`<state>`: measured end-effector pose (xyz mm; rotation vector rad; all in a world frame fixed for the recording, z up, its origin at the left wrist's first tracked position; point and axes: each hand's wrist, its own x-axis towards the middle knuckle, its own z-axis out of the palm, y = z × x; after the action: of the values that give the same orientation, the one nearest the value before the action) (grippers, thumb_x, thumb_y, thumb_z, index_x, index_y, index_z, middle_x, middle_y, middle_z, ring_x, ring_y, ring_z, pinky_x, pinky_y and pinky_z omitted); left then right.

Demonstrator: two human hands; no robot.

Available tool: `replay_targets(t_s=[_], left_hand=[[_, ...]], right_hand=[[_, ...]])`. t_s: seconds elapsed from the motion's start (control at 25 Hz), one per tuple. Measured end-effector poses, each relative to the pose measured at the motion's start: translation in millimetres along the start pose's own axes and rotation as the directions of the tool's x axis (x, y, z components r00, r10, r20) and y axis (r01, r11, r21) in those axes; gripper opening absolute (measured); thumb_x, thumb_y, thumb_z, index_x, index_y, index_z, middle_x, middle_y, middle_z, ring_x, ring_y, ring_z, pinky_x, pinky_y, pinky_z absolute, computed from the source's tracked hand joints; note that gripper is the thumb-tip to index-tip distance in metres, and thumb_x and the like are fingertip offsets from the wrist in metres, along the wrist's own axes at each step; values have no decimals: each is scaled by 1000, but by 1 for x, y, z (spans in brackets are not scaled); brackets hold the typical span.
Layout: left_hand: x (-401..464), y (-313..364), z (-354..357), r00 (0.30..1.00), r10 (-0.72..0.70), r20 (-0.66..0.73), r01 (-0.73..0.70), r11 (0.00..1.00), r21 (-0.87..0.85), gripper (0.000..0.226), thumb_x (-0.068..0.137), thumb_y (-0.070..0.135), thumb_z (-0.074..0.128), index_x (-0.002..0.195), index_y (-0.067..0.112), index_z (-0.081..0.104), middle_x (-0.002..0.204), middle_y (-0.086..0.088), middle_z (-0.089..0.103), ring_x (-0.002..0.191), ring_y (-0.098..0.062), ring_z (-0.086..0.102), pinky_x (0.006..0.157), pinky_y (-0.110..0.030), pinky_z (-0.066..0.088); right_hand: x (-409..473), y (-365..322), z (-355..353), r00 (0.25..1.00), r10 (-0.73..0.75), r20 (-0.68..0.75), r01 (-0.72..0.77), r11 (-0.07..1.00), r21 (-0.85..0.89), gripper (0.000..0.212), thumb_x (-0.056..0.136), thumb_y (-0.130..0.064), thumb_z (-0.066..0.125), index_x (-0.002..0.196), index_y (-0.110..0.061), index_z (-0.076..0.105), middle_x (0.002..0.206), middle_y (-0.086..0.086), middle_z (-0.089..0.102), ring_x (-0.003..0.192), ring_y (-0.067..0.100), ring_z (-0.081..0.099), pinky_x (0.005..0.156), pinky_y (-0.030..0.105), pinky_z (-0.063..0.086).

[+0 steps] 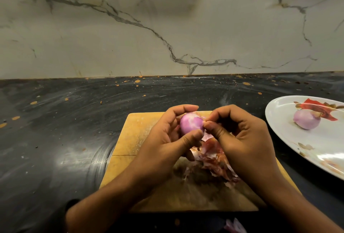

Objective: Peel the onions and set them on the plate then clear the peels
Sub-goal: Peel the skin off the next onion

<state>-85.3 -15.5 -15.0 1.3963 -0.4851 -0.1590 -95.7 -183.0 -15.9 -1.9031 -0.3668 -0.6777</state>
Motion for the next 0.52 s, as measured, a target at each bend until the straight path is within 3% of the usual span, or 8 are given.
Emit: replay_targets(t_s=[0.12,0.2,0.32,0.44,0.52], left_hand=[[-1,-1,1,992,125,-19,-119,972,204,50,74,20,74,121,24,57,109,7,69,91,-18,71,69,-31,61],[-4,-4,3,983,182,-31,-165,940,298,49,72,22,79,115,26,57,110,5,68,95,-23,71,74,-41,62],[-6,-8,6,975,217,-52,-182,907,380,48,71,23,83,109,27,54,108,3,68,95,-22,71,73,-46,61],[-8,-9,6,984,173,-31,-155,940,303,47,71,24,81,109,25,53,107,0,69,95,-23,71,75,-45,61],[-8,-8,7,992,125,-10,-120,967,226,47,71,21,79,111,20,53,104,-3,71,92,-20,72,72,-34,61]], right_hand=[[1,-1,-1,994,85,69,-90,994,65,26,88,2,68,78,-22,64,70,-12,68,66,4,66,58,9,47],[2,-1,1,983,117,141,-128,989,74,28,92,4,62,76,-19,59,65,-11,63,58,1,59,53,9,43],[1,3,6,976,124,177,-135,990,50,27,94,4,56,77,-17,55,69,-7,60,60,3,54,50,14,42],[-2,3,11,996,20,92,-16,999,-51,24,89,-2,51,75,-22,50,67,-10,55,66,2,51,52,11,40],[-3,4,13,995,-91,28,94,984,-154,22,79,-3,50,76,-25,46,69,-18,48,69,-3,48,55,6,38]])
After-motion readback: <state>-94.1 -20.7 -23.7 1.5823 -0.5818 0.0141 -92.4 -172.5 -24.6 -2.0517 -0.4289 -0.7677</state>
